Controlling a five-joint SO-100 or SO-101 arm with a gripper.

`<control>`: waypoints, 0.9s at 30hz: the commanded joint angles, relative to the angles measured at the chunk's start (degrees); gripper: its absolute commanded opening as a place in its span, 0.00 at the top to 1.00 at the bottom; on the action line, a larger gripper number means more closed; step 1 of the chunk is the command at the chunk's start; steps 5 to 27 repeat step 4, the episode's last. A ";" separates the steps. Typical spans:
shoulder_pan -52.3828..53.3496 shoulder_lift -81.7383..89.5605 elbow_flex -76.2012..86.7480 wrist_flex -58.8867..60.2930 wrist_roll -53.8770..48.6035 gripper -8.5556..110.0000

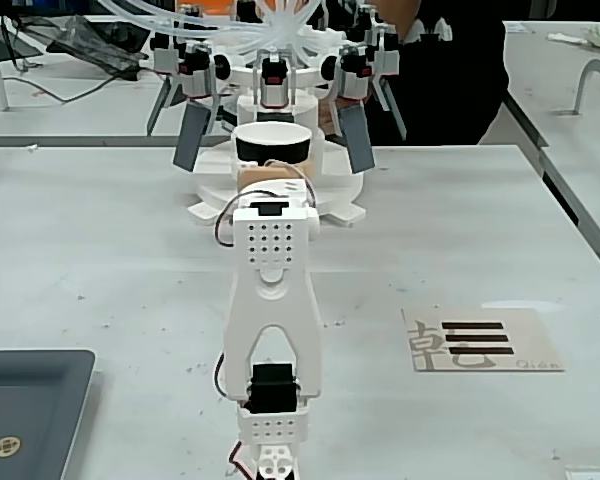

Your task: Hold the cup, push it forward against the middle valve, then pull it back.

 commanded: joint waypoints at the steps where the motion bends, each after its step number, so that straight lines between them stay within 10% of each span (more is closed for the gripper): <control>1: 0.44 4.92 0.00 -1.76 -0.53 0.88; 27: 0.44 4.83 0.09 -1.76 -0.53 0.88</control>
